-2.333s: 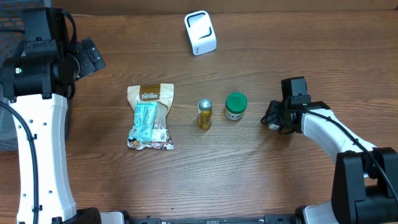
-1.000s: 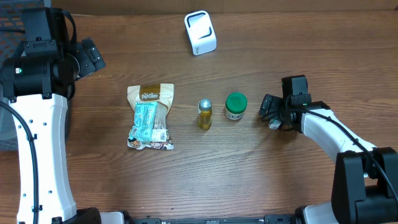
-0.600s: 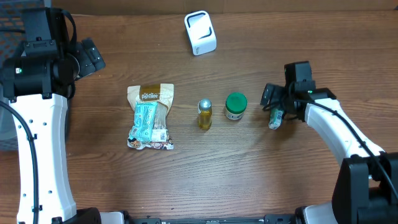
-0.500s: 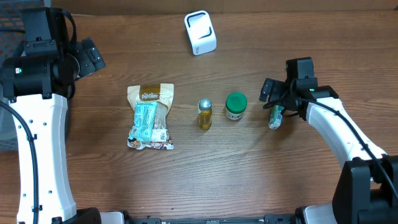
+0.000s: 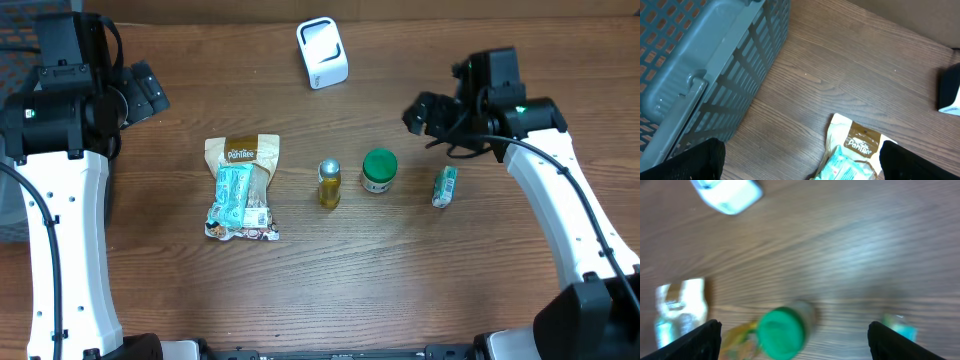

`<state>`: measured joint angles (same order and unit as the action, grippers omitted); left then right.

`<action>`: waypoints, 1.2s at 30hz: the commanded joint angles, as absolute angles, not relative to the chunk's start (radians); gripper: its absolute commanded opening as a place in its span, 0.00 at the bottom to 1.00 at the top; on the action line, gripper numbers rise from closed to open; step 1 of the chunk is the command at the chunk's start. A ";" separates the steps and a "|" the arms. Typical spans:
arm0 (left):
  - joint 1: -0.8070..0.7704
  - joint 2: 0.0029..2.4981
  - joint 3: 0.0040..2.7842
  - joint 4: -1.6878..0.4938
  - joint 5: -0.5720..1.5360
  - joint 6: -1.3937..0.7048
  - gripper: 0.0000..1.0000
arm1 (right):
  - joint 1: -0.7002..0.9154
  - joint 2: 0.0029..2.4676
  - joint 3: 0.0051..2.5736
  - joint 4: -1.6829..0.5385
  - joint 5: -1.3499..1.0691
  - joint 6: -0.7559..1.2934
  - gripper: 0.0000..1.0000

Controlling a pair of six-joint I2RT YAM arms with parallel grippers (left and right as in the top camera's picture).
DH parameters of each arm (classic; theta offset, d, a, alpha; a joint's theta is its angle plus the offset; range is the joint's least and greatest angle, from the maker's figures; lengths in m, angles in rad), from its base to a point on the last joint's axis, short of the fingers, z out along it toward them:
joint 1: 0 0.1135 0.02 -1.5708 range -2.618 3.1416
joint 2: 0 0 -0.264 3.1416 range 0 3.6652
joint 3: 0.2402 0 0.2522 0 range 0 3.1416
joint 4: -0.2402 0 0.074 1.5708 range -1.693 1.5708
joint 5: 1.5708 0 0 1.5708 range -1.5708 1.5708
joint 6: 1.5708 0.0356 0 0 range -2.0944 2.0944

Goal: Scan the item barcode
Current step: 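Raise the right gripper and move it left over the Vim bottle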

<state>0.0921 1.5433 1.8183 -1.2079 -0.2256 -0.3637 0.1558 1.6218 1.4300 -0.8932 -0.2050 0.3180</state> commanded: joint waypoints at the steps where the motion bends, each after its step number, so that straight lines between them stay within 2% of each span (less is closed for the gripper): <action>1: 0.093 1.544 1.819 -1.206 -0.243 -0.366 0.99 | 0.248 1.603 1.504 -0.910 -0.248 0.318 0.90; 4: 0.093 1.544 1.819 -1.206 -0.243 -0.366 1.00 | 0.334 1.603 1.509 -0.888 -0.217 0.318 0.90; 9: 0.093 1.544 1.819 -1.206 -0.243 -0.366 1.00 | 0.519 1.622 1.509 -0.851 0.001 0.345 0.91; 14: 0.093 1.544 1.819 -1.206 -0.243 -0.366 1.00 | 0.617 1.658 1.505 -0.841 0.089 0.349 0.91; 25: 0.093 1.544 1.819 -1.206 -0.243 -0.366 0.99 | 0.682 1.803 1.505 -0.867 0.086 0.406 0.91; 33: 0.093 1.544 1.819 -1.206 -0.243 -0.366 0.99 | 0.682 1.812 1.495 -0.905 0.086 0.420 0.90; 36: 0.093 1.544 1.819 -1.206 -0.243 -0.366 1.00 | 0.682 1.812 1.491 -0.925 0.085 0.420 0.84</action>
<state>0.0921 1.5433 1.8183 -1.2079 -0.2256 -0.3637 0.6765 1.8191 1.4857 -0.9123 0.0704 0.4080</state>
